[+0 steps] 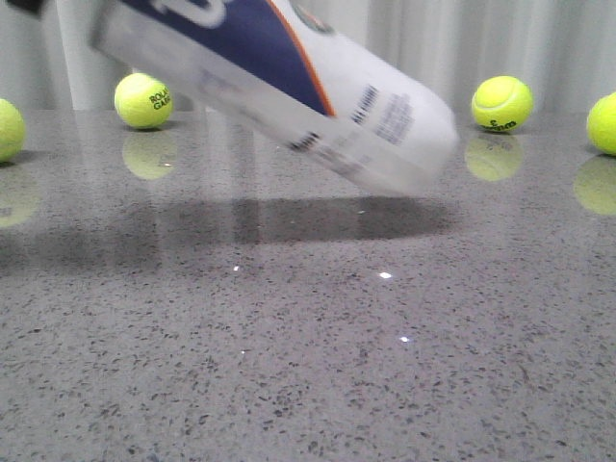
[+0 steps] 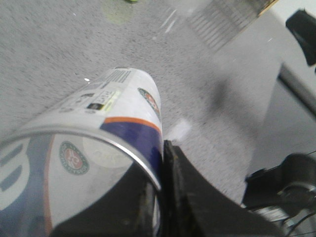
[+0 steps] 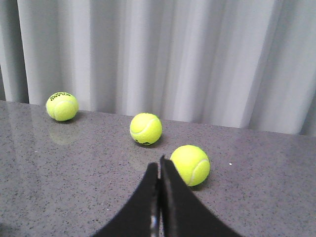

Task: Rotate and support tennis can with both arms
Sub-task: 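Lift the can with the left gripper and rotate it upright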

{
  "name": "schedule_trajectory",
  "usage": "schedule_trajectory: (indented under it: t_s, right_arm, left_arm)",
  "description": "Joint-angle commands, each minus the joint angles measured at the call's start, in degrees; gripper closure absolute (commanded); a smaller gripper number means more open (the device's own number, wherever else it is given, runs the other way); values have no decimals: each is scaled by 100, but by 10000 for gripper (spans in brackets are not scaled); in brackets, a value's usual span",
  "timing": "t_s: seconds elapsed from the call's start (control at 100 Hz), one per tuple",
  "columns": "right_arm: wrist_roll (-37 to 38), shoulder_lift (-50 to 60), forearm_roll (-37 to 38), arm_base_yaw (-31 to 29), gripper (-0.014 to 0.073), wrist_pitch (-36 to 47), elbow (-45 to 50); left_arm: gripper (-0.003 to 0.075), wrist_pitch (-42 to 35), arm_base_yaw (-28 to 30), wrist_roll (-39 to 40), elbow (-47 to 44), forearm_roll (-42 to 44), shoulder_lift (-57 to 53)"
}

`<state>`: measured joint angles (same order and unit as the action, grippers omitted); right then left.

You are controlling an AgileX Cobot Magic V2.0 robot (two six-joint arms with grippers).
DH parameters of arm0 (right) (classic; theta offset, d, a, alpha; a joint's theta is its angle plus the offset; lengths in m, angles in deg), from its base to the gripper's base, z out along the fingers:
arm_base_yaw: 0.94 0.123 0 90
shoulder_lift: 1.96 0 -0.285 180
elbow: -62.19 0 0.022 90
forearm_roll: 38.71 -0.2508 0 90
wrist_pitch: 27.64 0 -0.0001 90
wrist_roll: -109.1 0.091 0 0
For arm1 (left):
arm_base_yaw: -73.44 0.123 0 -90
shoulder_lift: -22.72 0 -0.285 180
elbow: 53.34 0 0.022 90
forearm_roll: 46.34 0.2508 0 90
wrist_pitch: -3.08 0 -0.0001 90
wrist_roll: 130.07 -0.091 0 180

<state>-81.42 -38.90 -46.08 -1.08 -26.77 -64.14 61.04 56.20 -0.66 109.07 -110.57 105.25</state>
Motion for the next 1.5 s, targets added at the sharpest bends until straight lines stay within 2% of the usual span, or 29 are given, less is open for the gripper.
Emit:
schedule_trajectory:
  t_s: [0.0, 0.13, 0.25, 0.53, 0.69, 1.41, 1.49]
  right_arm:
    - [0, -2, 5, -39, 659, 494, -154]
    - [0, -2, 5, -39, 659, 494, -154]
    - [0, -2, 5, -39, 659, 494, -154]
    - [0, -2, 5, -39, 659, 494, -154]
    - [0, -2, 5, -39, 659, 494, -154]
    - [0, -2, 5, -39, 659, 494, -148]
    - [0, -2, 5, -39, 659, 494, -148]
  left_arm:
    - [741, -37, -15, 705, 507, 728, -585]
    - [741, 160, -15, 1692, 1158, 2343, -1050]
    - [741, 620, -15, 2434, 1634, 3443, -1249]
    - [741, 1505, -15, 3120, 1957, 4841, -1305]
    - [741, 1506, -15, 3597, 1957, 5776, -1305]
    - [739, 1506, -15, 3632, 1778, 6154, -977]
    - [706, 1506, -15, 3632, 1778, 6144, -894]
